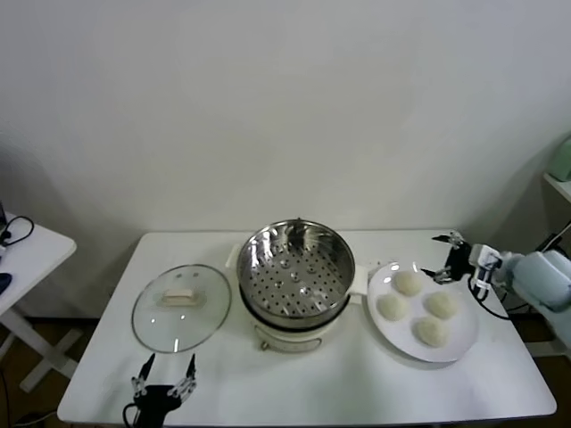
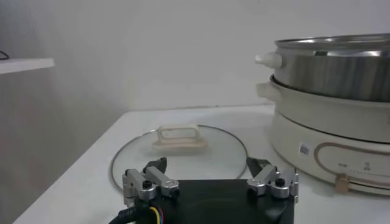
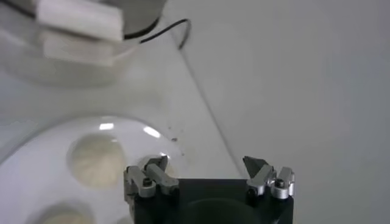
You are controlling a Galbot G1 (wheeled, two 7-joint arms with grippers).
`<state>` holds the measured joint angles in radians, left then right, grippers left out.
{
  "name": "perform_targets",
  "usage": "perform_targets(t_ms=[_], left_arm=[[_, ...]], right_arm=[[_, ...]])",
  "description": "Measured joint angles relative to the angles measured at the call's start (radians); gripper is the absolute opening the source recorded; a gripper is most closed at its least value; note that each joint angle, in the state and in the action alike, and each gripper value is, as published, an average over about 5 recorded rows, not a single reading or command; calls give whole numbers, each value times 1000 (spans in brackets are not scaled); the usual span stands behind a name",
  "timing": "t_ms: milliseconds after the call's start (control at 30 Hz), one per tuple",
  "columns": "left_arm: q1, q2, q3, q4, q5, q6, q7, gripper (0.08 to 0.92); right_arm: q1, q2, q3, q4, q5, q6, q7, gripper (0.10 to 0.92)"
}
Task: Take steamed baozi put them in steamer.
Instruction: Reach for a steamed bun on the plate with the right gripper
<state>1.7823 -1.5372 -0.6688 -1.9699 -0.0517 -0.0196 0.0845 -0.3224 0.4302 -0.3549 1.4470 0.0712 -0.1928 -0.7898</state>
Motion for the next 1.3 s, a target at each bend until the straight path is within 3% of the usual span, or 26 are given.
perform_targets(t_ms=[267, 500, 1300], left_arm=[[-2, 1, 1, 4, 2, -5, 2, 823], [-1, 5, -5, -2, 1, -4, 4, 823], [15, 10, -24, -7, 12, 4, 3, 823]], right_arm=[[357, 75, -416, -200, 25, 75, -164, 823], [490, 189, -598, -353, 56, 103, -241, 823], [466, 444, -660, -652, -21, 162, -294, 823]])
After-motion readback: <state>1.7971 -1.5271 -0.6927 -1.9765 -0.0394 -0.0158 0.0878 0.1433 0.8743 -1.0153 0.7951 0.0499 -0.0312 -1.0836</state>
